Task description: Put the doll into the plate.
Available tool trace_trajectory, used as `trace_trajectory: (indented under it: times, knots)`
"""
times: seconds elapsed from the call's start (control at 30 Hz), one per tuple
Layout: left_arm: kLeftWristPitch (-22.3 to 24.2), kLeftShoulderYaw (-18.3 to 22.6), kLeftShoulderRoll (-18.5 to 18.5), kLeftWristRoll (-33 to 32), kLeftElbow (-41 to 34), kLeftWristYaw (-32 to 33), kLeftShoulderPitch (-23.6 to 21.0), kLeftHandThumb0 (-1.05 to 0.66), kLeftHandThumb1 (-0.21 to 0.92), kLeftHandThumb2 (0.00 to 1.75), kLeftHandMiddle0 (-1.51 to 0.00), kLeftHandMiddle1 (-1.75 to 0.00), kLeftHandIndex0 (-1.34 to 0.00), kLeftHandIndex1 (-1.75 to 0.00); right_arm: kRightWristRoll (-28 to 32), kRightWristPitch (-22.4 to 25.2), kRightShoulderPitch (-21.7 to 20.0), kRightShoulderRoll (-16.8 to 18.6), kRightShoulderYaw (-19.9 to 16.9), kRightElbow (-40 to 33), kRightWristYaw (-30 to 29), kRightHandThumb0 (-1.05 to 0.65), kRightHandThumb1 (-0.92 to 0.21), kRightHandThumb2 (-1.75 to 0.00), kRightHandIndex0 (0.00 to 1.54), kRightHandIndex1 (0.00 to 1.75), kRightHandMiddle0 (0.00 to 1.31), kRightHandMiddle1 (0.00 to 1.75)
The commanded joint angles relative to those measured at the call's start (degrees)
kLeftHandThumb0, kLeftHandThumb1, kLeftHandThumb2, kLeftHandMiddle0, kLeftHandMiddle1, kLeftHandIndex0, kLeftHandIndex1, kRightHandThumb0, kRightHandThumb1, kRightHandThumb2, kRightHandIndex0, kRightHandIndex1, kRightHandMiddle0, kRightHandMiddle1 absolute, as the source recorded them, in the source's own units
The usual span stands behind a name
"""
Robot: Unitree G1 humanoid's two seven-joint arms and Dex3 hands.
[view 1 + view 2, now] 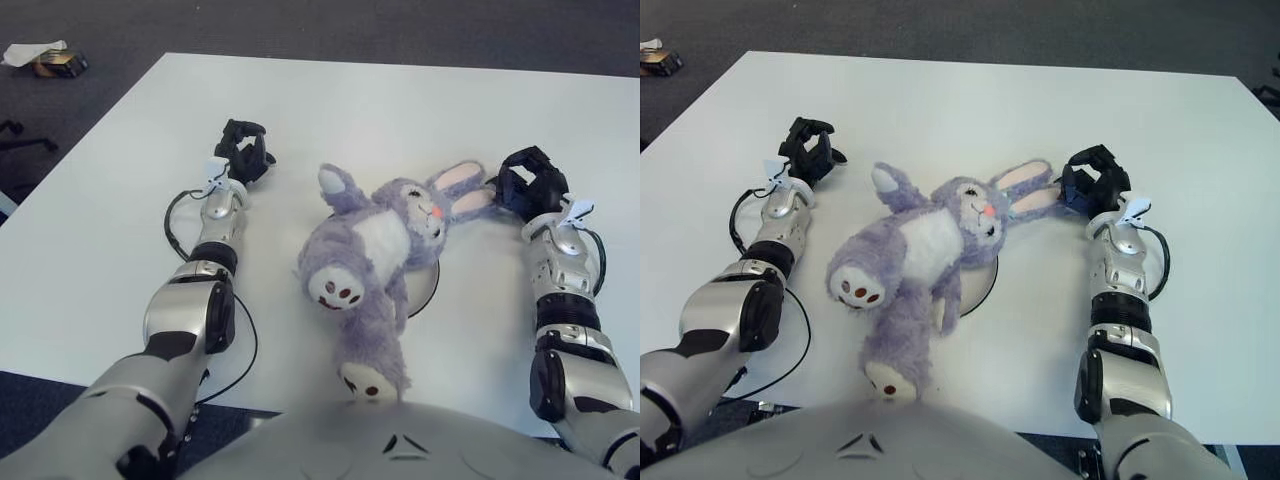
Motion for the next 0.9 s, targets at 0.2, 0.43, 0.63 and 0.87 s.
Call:
trace_trajectory:
  times: [0.2, 0.43, 0.63, 0.87]
  knots:
    - [3.17, -0.27, 0.13, -0.77, -2.46, -4.41, 5.82, -0.41, 0.56, 1.01, -0.86, -1.75, -0.42, -1.75, -1.32, 7.29, 7.37, 1.34, 1.93, -9.57, -2.07, -0.01, -0.23, -1.41, 0.71, 1.67, 0.45, 1.75]
    - [4.83, -0.78, 0.46, -0.96, -6.67, -7.78, 8.66, -0.41, 0.56, 1.01, -0.90, -1.75, -0.43, -1.75, -4.03, 5.70, 13.40, 5.85, 3.39, -14.69, -7.71, -0.01, -0.24, -1.41, 0.67, 1.72, 0.44, 1.75]
    - [6.61, -1.47, -0.03, -0.94, -9.85, -9.55, 11.17, -0.41, 0.54, 1.04, -0.93, -1.75, -0.44, -1.75, -5.72, 0.83, 13.03, 9.61, 3.54, -11.26, -12.78, -0.01, -0.19, -1.47, 0.71, 1.74, 0.48, 1.72]
    - [7.82, -2.89, -0.66, 0.16, -11.94, -9.09, 12.40, -0.42, 0.51, 1.08, -0.94, -1.75, -0.46, -1.75, -5.54, -4.78, 11.55, 10.46, 3.04, -5.83, -14.29, -0.01, -0.15, -1.52, 0.75, 1.75, 0.49, 1.73]
